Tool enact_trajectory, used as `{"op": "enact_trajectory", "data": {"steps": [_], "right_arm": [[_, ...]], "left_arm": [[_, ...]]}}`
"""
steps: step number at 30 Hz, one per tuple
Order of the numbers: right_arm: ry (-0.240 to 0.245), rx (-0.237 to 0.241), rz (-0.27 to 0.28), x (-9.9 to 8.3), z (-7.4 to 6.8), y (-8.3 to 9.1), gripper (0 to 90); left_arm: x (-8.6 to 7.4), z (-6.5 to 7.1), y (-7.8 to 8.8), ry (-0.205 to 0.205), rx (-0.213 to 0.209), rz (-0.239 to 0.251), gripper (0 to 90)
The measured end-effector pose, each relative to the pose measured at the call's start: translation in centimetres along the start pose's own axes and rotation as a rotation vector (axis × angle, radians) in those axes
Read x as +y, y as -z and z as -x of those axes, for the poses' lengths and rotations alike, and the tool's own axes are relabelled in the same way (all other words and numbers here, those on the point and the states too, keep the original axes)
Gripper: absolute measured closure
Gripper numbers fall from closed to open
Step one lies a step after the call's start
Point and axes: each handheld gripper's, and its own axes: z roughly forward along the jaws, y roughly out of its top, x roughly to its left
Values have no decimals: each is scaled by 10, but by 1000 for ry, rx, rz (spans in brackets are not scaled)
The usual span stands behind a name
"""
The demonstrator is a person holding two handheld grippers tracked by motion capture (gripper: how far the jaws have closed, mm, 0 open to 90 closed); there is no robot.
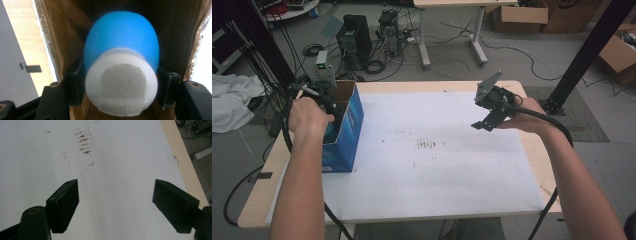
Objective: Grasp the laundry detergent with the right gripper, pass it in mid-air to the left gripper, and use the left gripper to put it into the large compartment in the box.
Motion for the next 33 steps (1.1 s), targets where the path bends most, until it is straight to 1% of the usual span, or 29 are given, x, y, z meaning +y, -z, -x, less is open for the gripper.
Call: {"op": "enact_trajectory", "data": {"steps": [12, 19, 22, 31, 33], "right_arm": [[-6, 2, 1, -1, 1, 0, 210], [-7, 4, 4, -2, 1, 0, 209], [-8, 4, 7, -2, 1, 0, 209], [-8, 5, 2, -2, 1, -1, 209], [-8, 5, 3, -2, 1, -1, 209]], "left_arm": [[1, 0, 0, -3, 0, -3, 382], [1, 0, 0, 8, -5, 1, 382], [1, 0, 0, 1, 1, -3, 382], [1, -1, 0, 8, -5, -3, 381], [1, -1, 0, 3, -4, -3, 381]]}}
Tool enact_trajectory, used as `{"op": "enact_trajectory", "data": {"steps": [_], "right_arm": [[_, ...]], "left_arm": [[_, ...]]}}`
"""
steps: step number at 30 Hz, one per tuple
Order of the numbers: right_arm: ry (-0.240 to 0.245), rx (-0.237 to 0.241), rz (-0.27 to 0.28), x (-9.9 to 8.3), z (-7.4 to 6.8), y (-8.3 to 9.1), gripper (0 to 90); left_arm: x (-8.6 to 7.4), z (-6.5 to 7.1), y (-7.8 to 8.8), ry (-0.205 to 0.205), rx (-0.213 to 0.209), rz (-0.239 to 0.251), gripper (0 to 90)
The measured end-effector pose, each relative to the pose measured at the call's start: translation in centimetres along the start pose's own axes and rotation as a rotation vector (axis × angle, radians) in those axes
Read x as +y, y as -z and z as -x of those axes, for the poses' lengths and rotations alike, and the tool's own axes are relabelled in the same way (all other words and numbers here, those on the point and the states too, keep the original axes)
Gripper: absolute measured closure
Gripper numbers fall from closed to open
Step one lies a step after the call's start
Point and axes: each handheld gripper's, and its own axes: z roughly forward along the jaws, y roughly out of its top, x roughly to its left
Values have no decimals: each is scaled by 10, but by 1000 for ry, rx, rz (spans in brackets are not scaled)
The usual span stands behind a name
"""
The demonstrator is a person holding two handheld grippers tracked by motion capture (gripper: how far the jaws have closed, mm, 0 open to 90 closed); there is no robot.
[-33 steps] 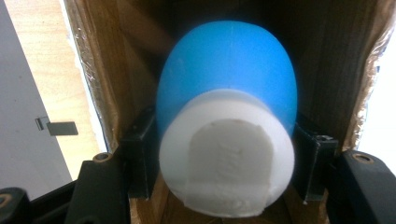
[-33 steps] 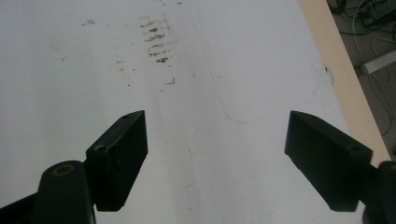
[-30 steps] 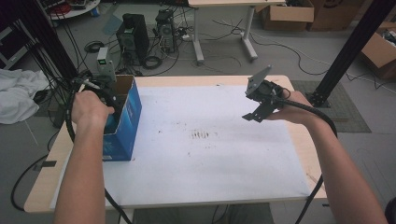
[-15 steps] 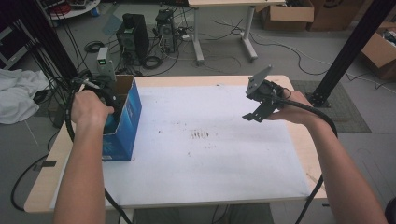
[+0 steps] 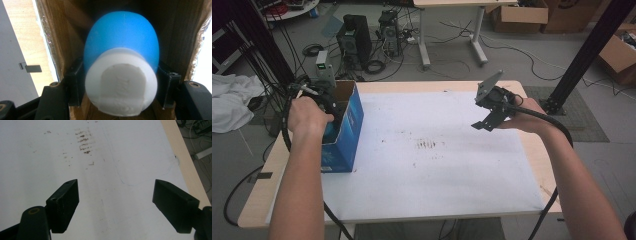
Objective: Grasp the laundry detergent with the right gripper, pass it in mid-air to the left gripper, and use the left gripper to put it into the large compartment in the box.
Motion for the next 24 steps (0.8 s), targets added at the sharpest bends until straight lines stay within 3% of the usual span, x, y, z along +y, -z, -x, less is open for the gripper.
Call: {"op": "enact_trajectory", "data": {"steps": [19, 24], "right_arm": [[-2, 2, 2, -1, 0, 0, 209], [-2, 1, 5, -1, 0, 1, 209]], "left_arm": [[-1, 0, 0, 1, 5, 10, 378], [-1, 1, 2, -4, -6, 14, 317]]}}
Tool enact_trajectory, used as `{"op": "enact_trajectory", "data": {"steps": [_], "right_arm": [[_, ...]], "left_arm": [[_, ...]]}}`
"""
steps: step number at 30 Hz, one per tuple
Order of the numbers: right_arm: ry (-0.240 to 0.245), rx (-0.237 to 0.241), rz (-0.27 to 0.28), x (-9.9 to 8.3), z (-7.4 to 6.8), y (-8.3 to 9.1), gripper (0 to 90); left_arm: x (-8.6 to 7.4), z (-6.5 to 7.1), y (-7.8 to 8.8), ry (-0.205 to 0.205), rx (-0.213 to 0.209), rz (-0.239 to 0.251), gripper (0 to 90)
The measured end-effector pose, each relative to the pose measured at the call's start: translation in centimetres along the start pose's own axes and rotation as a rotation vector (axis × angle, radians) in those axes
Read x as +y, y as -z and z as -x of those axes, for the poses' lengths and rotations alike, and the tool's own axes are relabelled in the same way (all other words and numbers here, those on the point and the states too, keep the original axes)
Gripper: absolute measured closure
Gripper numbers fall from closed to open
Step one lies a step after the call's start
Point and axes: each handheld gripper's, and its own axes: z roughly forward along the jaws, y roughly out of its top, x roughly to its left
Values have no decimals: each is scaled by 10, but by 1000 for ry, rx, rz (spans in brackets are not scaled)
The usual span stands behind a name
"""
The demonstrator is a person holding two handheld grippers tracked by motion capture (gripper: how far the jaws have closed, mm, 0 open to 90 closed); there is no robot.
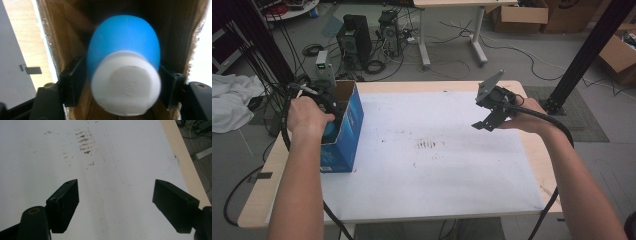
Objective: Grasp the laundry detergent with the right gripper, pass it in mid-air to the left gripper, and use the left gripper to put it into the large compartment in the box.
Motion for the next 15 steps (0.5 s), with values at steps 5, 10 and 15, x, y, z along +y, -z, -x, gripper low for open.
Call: {"op": "enact_trajectory", "data": {"steps": [5, 10, 15], "right_arm": [[-2, -1, 2, -1, 0, 2, 210], [-1, 0, 8, -2, 0, 2, 209], [5, 2, 14, 1, 0, 1, 209]], "left_arm": [[-3, -1, 7, -3, -12, 13, 230], [-8, -2, 22, -19, -15, 45, 188], [-14, 2, 44, -67, 5, 92, 162]]}}
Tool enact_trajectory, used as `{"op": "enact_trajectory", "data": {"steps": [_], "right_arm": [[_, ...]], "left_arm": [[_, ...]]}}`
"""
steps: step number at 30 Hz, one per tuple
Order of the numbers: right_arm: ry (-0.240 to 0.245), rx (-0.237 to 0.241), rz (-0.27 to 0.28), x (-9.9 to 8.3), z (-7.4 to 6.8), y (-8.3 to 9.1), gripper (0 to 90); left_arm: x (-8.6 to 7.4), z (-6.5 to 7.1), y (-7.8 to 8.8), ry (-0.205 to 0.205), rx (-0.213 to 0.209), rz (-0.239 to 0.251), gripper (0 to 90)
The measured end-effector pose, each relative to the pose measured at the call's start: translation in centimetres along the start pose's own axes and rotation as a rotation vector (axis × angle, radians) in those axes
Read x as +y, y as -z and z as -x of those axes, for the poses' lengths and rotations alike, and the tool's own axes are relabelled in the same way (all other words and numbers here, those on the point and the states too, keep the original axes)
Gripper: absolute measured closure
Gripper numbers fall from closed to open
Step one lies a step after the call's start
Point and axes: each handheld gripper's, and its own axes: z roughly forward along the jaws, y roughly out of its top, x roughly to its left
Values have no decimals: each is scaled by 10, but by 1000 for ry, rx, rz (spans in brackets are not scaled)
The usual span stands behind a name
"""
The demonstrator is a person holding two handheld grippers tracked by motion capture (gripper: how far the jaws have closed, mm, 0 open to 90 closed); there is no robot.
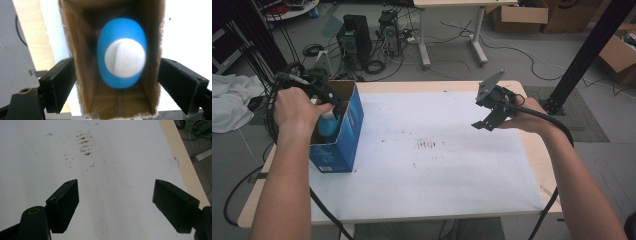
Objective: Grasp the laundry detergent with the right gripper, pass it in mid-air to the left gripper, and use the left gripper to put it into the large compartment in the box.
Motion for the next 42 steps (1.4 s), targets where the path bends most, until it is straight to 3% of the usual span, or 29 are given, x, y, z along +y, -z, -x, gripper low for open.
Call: {"op": "enact_trajectory", "data": {"steps": [7, 14, 23, 30, 42], "right_arm": [[0, 2, 1, 1, 0, 3, 206], [-3, 2, -6, 0, -1, 7, 201], [-24, 18, -24, -5, 0, 9, 193], [-52, 22, -40, -10, -1, 11, 181], [-71, 24, -47, -9, -7, 19, 158]], "left_arm": [[-1, 21, 26, -121, 11, 100, 159], [2, 62, 41, -293, -5, 172, 157], [6, 110, 44, -468, -46, 237, 154], [5, 137, 43, -544, -63, 252, 155], [5, 161, 44, -636, -81, 264, 153]]}}
